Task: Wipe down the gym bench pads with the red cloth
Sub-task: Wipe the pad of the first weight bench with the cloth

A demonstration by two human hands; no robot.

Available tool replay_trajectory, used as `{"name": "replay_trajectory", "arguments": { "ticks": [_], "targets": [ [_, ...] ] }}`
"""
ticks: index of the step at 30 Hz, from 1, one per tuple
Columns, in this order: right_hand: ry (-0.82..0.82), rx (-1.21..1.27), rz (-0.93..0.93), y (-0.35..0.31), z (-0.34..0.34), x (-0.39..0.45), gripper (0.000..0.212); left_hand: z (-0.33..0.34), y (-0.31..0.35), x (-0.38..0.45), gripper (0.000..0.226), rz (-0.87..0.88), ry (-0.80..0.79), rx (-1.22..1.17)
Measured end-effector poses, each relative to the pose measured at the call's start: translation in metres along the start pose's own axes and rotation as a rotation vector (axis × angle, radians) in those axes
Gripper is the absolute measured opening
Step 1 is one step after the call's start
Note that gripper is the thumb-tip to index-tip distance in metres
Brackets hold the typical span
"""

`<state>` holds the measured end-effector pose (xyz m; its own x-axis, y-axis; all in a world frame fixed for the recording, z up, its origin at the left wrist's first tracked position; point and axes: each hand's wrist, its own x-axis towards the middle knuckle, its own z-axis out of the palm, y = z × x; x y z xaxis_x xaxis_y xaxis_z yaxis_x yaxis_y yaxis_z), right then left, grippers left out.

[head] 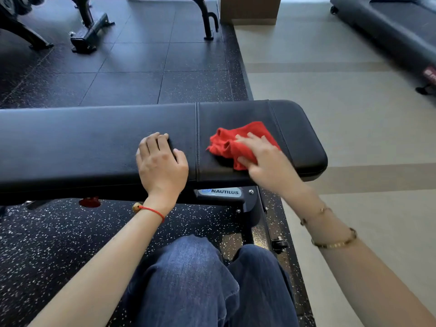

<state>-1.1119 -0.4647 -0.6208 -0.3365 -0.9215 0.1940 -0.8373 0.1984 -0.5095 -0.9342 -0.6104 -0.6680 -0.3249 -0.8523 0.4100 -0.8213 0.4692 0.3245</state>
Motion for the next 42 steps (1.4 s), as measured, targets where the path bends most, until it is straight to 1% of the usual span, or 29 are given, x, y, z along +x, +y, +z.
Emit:
{"name": "replay_trajectory", "arguments": {
  "ticks": [2, 4, 8, 11, 13, 16, 21, 23, 28, 30, 32, 35, 40, 42],
  "targets": [
    [0.044, -0.05, 0.118, 0.011, -0.006, 0.027, 0.046, 0.0, 0.001, -0.001, 0.042, -0.005, 0.006, -0.004],
    [0.063, -0.091, 0.167, 0.015, -0.006, 0.059, 0.045, 0.0, 0.003, -0.001, 0.041, -0.015, 0.01, 0.002],
    [-0.006, -0.144, 0.131, -0.006, 0.018, 0.12, 0.045, -0.002, 0.004, -0.001, 0.042, -0.014, 0.012, 0.013],
    [-0.06, -0.166, 0.047, -0.029, 0.038, 0.137, 0.041, -0.002, 0.002, 0.0, 0.043, -0.008, 0.019, 0.019],
    [-0.083, -0.154, -0.009, -0.029, 0.041, 0.131, 0.041, -0.001, 0.002, 0.0, 0.044, -0.004, 0.019, 0.019],
    [-0.067, -0.124, 0.019, -0.004, 0.021, 0.12, 0.042, -0.001, 0.001, 0.0, 0.044, 0.006, 0.014, 0.03],
    [0.051, -0.165, 0.282, 0.067, -0.036, 0.106, 0.042, -0.003, 0.004, -0.001, 0.044, 0.01, 0.008, 0.028],
    [0.069, -0.167, 0.341, 0.083, -0.049, 0.094, 0.041, -0.004, 0.004, -0.001, 0.044, 0.011, 0.002, 0.033],
    [0.091, -0.189, 0.34, 0.079, -0.049, 0.051, 0.041, -0.005, 0.005, -0.002, 0.044, 0.008, -0.02, 0.037],
    [0.111, -0.175, 0.316, 0.073, -0.046, 0.024, 0.045, -0.004, 0.005, -0.002, 0.043, 0.012, -0.03, 0.038],
    [0.094, -0.155, 0.297, 0.069, -0.044, -0.005, 0.047, -0.004, 0.005, -0.003, 0.042, 0.015, -0.035, 0.04],
    [0.09, -0.125, 0.253, 0.071, -0.045, -0.035, 0.046, -0.004, 0.005, -0.004, 0.042, 0.018, -0.044, 0.041],
    [0.181, -0.097, 0.401, 0.073, -0.061, -0.02, 0.04, -0.006, 0.006, -0.003, 0.043, 0.019, -0.056, 0.037],
    [0.193, -0.094, 0.408, 0.067, -0.056, -0.024, 0.04, -0.006, 0.005, -0.003, 0.043, 0.018, -0.054, 0.032]
  ]
}}
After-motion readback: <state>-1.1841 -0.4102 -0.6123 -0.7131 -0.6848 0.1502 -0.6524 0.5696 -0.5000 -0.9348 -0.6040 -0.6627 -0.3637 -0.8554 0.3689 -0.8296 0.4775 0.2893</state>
